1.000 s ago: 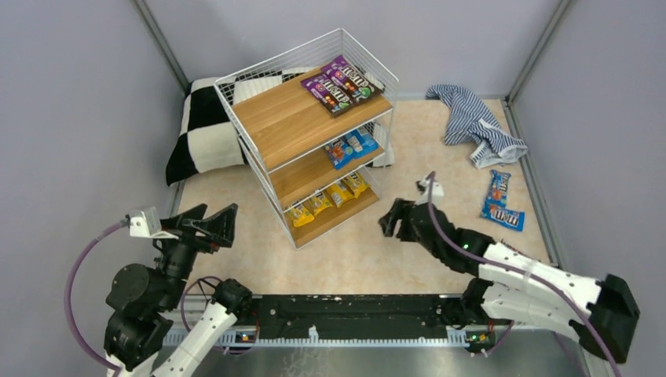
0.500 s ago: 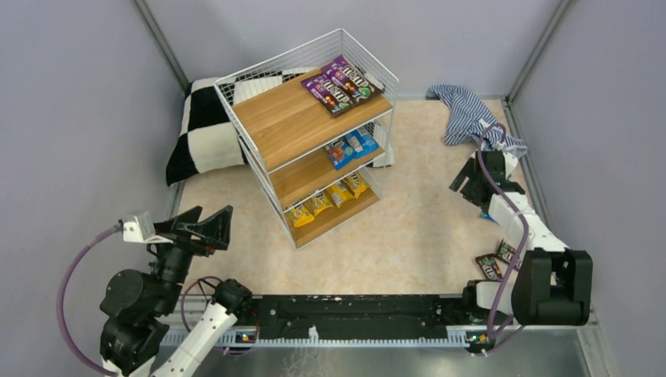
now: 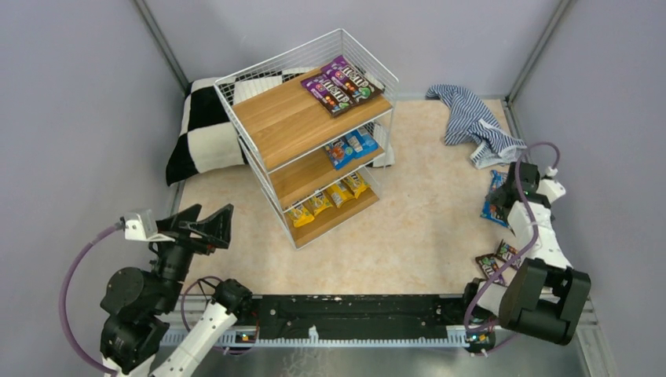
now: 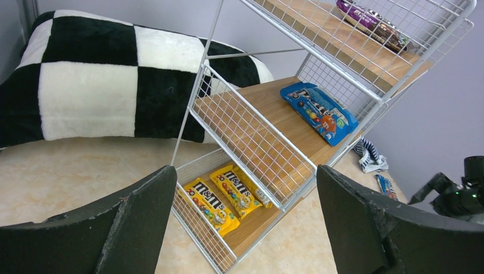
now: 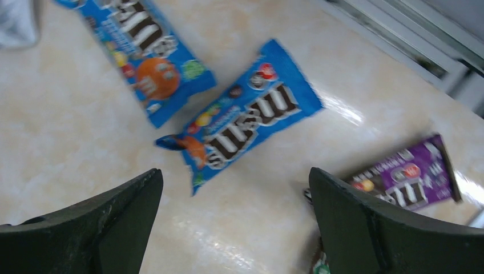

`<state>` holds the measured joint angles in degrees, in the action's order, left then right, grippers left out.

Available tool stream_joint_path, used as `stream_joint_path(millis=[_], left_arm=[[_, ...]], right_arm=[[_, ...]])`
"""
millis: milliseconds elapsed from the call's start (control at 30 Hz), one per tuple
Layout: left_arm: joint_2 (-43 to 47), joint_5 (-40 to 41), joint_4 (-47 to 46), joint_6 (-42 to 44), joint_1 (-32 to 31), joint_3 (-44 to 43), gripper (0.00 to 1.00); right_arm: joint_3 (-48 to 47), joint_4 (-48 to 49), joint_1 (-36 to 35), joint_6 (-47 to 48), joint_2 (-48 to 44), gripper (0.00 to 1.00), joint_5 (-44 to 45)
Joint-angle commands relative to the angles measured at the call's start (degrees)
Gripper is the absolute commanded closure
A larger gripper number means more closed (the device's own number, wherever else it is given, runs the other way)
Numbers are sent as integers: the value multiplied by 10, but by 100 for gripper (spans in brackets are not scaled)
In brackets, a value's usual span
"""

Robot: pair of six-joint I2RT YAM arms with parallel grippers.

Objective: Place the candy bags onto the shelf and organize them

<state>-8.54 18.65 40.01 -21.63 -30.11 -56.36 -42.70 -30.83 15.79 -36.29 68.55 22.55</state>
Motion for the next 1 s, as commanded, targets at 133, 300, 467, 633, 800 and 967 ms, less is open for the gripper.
stream_joint_path(millis=[133,300,467,633,800,967], left_arm=[[-24,-26,-36,8,-4,0,2],[-25,-36,-36,0,-4,-3,2],[-20,-34,-39,-2,-4,8,2],[-19,-25,-38,1,-4,-1,2],[-19,-30,-26,-2,-4,-17,2],[-14,-27,-18,-8,-4,-21,2]], right_arm=[[38,-127,93,-165,-54,1,97],[53,-161,106,-156,-108,2,49],[65,-244,104,-195,-173,1,-25],[96,-263,90,-211,-178,1,-40],[110,-250,84,-228,-170,1,-47],[132,-236,26,-260,-141,2,-62]])
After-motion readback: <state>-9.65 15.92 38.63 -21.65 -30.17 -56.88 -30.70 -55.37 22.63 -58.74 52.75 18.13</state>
